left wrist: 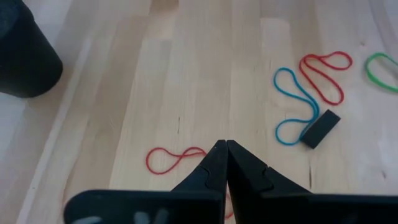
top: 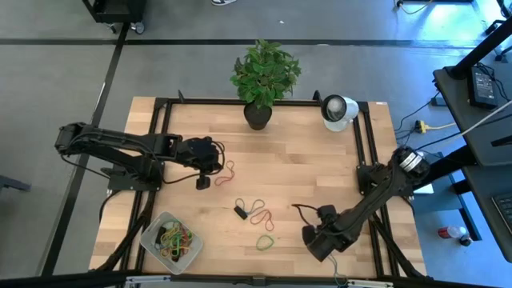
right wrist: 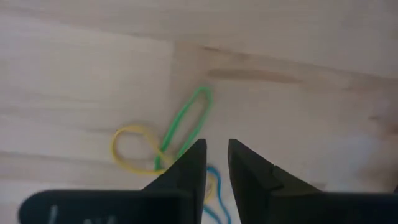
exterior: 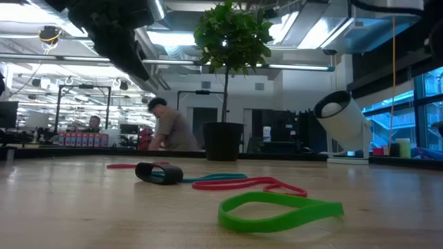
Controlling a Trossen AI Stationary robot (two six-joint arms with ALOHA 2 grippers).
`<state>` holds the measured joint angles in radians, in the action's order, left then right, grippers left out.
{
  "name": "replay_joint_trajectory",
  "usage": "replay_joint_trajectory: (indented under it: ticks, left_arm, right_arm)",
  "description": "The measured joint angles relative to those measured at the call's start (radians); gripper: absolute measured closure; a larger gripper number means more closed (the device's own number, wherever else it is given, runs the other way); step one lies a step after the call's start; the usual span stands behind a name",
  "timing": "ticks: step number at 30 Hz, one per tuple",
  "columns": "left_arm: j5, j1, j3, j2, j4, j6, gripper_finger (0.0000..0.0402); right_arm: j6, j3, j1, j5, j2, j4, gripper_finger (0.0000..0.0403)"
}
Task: Pick and place rubber bands into bin
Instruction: Put the right green rubber band into the gray bin
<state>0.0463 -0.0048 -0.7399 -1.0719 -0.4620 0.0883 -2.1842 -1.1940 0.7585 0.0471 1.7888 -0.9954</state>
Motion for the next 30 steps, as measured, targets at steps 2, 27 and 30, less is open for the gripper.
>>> replay_joint_trajectory:
  ticks: [2,27,30]
  left_arm:
    - [0.000,0.000,0.000,0.005,0.000,0.008,0.0398]
    - [-0.076,-0.022,0.000,0.005,0.157,0.048,0.0371]
    - [-0.085,-0.022,0.000,0.004,0.282,0.047,0.0344]
  right_arm:
    - [0.012,0.002,0.000,-0.001,0.021,0.003,0.0323]
    - [0.084,-0.156,-0.006,-0.393,0.044,-0.247,0.0400]
    - [0.154,-0.245,-0.033,-0.478,0.028,-0.331,0.0401]
